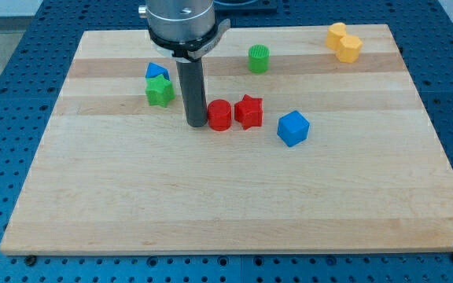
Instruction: Slide the yellow heart right a bit
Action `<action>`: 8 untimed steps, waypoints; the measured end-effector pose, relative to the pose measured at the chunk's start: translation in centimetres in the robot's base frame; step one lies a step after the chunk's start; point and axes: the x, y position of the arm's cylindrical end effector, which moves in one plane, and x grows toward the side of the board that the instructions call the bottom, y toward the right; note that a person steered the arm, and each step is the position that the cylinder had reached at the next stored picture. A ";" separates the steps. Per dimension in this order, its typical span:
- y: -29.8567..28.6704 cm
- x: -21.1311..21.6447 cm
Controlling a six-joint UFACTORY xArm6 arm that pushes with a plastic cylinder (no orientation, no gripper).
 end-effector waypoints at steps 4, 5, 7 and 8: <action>0.6 -0.3; 0.4 -1.8; 0.4 -5.4; 0.4 -8.3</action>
